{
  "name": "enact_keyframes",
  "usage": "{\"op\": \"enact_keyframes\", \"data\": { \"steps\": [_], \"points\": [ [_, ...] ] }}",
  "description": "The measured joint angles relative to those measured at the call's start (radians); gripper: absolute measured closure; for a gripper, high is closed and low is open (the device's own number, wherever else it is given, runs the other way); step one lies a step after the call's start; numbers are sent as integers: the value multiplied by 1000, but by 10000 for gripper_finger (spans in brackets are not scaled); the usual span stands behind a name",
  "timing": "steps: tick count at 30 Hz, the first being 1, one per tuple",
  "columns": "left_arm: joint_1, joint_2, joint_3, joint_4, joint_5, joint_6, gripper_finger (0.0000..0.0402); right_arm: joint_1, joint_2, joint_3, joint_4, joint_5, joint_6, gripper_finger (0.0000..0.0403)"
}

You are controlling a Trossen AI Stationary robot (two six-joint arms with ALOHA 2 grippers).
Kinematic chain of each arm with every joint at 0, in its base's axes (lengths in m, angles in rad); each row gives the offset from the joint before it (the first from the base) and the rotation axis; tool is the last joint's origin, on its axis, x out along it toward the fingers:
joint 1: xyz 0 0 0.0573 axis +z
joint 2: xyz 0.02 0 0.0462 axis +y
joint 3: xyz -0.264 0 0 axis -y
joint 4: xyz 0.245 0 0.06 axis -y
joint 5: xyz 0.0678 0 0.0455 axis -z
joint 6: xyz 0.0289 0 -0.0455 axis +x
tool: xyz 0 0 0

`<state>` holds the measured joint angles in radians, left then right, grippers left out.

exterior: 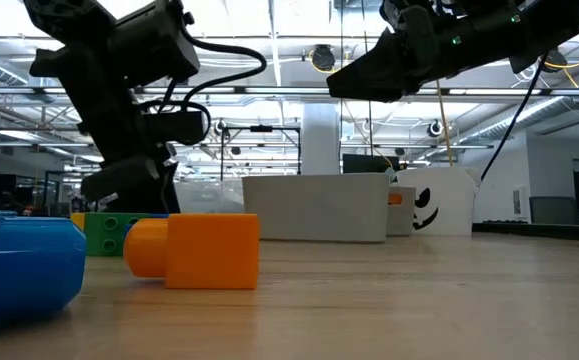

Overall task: Pick & Place Toys
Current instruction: Put the green game piece into the bottom gray bin

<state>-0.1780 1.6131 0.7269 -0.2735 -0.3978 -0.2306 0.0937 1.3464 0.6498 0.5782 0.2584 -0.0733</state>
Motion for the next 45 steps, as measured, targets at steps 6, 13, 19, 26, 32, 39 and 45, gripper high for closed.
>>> {"op": "enact_keyframes", "data": {
  "steps": [6,13,19,26,32,39,45],
  "points": [
    [0,-1,0,2,0,-12,241,0,0,0,0,0,1,161],
    [0,-2,3,31,5,-10,345,0,0,0,0,0,1,161],
    [0,-20,3,42,7,-15,380,0,0,0,0,1,1,161],
    [-23,-76,52,53,49,-53,377,0,0,0,0,1,2,161],
    [-69,-74,67,136,53,-29,384,0,0,0,0,1,23,161],
    [-93,-76,69,230,35,-3,381,0,0,0,-54,-8,50,161],
    [-100,-75,69,255,37,-7,385,15,100,0,-31,-105,101,151]
  ]
}}
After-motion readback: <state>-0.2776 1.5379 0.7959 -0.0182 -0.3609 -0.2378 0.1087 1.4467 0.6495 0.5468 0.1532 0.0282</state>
